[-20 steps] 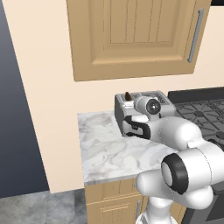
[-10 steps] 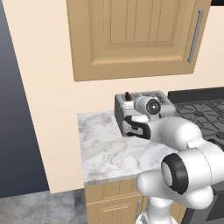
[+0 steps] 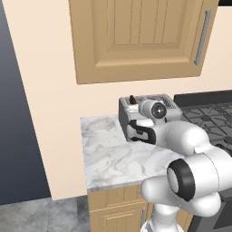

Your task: Start the toaster. Once the lever pops up, take the bread to the plate on the dining counter.

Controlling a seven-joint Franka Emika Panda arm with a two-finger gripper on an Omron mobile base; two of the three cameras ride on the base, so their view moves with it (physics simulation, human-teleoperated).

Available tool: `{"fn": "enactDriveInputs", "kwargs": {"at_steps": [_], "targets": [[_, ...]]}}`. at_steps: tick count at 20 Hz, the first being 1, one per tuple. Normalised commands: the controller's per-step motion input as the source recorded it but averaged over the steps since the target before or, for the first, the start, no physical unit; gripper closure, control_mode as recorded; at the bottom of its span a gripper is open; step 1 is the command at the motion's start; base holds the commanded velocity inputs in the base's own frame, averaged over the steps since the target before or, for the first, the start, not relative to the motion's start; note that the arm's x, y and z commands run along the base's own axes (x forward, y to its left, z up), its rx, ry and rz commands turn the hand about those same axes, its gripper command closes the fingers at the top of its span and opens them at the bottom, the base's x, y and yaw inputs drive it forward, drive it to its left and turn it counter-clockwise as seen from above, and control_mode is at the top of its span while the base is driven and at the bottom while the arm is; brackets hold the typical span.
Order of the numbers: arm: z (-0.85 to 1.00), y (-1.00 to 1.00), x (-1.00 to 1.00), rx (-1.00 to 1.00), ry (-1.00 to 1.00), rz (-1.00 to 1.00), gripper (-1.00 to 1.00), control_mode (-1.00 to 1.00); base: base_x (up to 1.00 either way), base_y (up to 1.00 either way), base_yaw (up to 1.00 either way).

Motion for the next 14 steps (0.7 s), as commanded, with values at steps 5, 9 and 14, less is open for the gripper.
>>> {"fn": "enactDriveInputs", "kwargs": {"at_steps": [5,9,14], "targets": [[0.0,0.0,0.0,0.0,0.0,0.0,-1.0,-1.0,0.0,0.0,0.0],[0.0,0.0,0.0,0.0,0.0,0.0,-1.0,-1.0,0.0,0.0,0.0],[0.0,0.0,0.0,0.0,0.0,0.0,-1.0,-1.0,0.0,0.0,0.0]]}}
